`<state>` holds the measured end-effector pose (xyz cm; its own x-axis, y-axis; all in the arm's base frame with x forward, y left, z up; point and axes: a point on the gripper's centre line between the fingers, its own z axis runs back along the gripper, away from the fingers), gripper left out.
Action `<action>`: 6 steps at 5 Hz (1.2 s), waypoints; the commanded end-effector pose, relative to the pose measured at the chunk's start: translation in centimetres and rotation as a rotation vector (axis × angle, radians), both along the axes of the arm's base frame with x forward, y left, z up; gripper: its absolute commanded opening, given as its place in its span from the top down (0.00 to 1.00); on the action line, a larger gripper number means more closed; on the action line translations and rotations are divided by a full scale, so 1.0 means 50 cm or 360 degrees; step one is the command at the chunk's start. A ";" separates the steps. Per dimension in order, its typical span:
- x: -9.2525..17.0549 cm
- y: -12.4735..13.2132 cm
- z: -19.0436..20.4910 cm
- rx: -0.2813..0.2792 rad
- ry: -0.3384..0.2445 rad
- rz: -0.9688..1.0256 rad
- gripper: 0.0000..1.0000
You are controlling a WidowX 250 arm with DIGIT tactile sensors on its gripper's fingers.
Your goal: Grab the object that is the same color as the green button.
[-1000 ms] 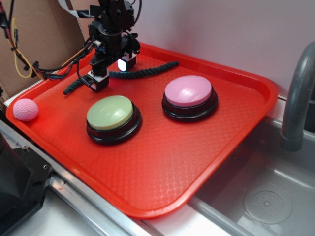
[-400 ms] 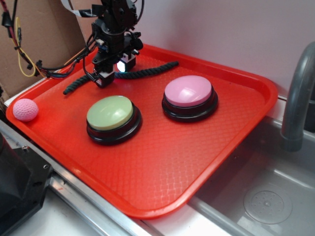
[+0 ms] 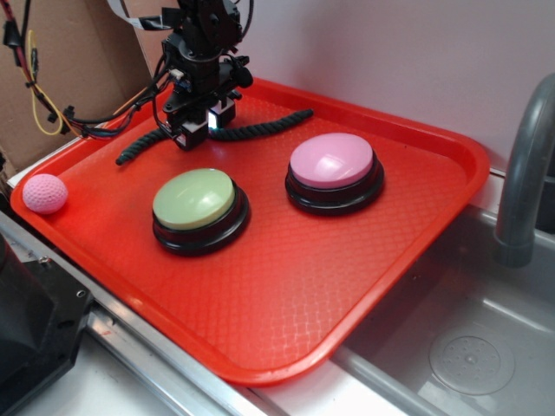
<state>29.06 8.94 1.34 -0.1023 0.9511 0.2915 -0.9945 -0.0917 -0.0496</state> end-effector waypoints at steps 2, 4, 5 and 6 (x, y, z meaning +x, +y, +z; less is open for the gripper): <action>-0.035 -0.010 0.127 -0.0192 -0.0032 -0.0639 1.00; -0.061 -0.040 0.290 -0.0250 0.0181 -0.1420 1.00; -0.075 -0.047 0.317 -0.0430 0.0264 -0.1812 1.00; -0.098 -0.061 0.335 -0.0466 0.0315 -0.2209 1.00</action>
